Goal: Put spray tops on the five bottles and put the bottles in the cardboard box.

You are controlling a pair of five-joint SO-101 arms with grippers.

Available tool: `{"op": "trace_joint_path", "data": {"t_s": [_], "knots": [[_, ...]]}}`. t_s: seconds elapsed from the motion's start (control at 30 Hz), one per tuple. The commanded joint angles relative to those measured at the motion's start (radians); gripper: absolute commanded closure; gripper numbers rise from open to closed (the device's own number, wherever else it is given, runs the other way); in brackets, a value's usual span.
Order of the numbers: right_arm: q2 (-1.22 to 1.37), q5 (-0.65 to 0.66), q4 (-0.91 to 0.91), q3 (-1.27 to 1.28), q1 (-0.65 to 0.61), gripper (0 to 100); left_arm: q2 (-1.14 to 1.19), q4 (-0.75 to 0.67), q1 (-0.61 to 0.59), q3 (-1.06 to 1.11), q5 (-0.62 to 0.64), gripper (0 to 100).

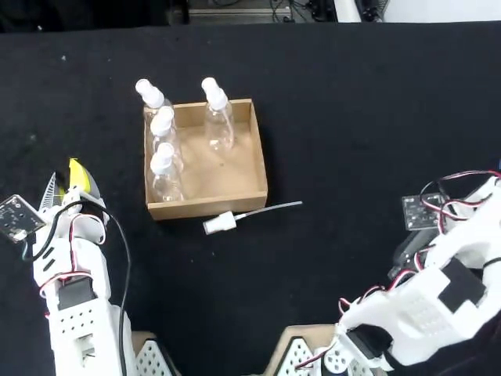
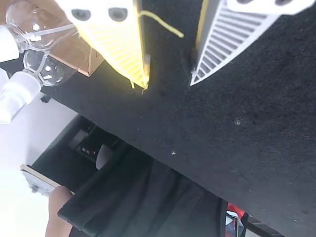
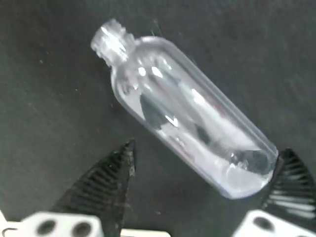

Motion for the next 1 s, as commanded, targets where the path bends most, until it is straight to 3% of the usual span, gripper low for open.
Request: {"op": "trace_joint_path", "data": {"t_s": [0.0,0.23,0.4,0.5,0.73,0.97], "knots": [[-0.119,0.008,-0.106,0.099,-0.034,61.6,-0.015,-0.002,0.008,0.025,0.005,89],[-0.197,-0.041,-0.477,0.407,-0.037,61.6,-0.015,-0.002,0.008,0.025,0.005,89],[-0.246,-0.173,-0.526,0.475,-0.08,62.0,-0.015,-0.002,0.008,0.025,0.005,89],[-0.259,-0.393,-0.526,0.469,-0.109,65.7,-0.015,-0.002,0.008,0.025,0.005,89],[-0.255,-0.845,-0.532,0.47,-0.095,98.6,-0.015,-0.002,0.008,0.025,0.005,89],[-0.254,-1.312,-0.525,0.443,0.046,95.4,-0.015,-0.003,0.008,0.025,0.005,89]]}}
